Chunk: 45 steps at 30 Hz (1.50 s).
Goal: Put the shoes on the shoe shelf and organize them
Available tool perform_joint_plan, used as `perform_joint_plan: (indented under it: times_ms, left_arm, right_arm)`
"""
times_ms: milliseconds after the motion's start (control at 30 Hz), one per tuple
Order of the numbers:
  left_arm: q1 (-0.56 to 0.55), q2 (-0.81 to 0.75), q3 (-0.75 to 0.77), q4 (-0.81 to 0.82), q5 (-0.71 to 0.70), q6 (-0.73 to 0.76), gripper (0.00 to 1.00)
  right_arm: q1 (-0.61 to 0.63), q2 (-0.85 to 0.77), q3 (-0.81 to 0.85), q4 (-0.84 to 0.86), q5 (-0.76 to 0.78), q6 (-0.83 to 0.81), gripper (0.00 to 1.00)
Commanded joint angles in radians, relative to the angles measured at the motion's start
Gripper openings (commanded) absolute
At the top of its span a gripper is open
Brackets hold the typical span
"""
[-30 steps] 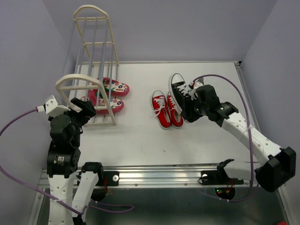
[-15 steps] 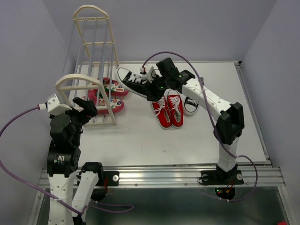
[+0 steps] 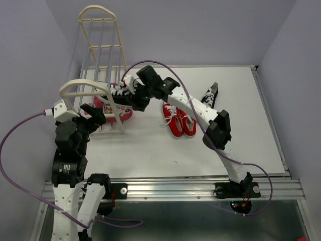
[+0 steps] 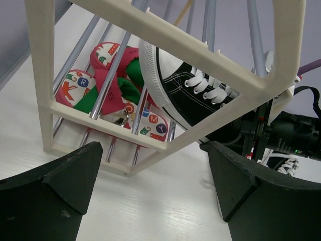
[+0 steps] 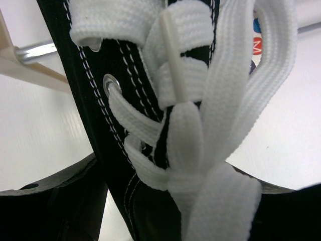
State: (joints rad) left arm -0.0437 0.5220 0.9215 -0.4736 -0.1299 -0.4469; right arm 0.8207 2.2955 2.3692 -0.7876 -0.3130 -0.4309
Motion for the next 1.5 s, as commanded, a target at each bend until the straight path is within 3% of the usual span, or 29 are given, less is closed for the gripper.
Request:
perform_joint_plan:
  times_ms: [0, 167, 567, 867, 933, 1000, 1100, 1467]
  left_arm:
    - [0.005, -0.008, -0.019, 0.061, 0.018, 0.025, 0.99]
    - [0.004, 0.001, -0.029, 0.085, 0.050, 0.028, 0.99]
    - [0.004, 0.003, -0.053, 0.107, 0.068, 0.020, 0.99]
    - [0.005, 0.006, -0.073, 0.121, 0.073, 0.020, 0.99]
    - [0.004, 0.009, -0.075, 0.122, 0.075, 0.022, 0.99]
    - [0.005, 0.010, -0.076, 0.122, 0.073, 0.024, 0.99]
    - [0.005, 0.012, -0.081, 0.122, 0.078, 0.024, 0.99]
    - [0.005, -0.011, -0.092, 0.116, 0.065, 0.024, 0.99]
  right_arm:
    - [0.018, -0.016, 0.082, 0.174, 0.034, 0.049, 0.09]
    - [0.041, -0.001, 0.116, 0.261, 0.069, 0.069, 0.12]
    - [0.104, 0.041, 0.159, 0.303, 0.155, 0.024, 0.30]
    - [0.124, 0.050, 0.167, 0.450, 0.190, 0.032, 0.36]
    - [0.135, 0.047, 0.160, 0.453, 0.196, 0.020, 0.41]
    - [0.135, 0.042, 0.137, 0.458, 0.218, 0.003, 0.60]
    - [0.135, 0.045, 0.114, 0.482, 0.204, 0.027, 0.68]
    - [0.135, 0.024, 0.047, 0.576, 0.008, 0.256, 0.82]
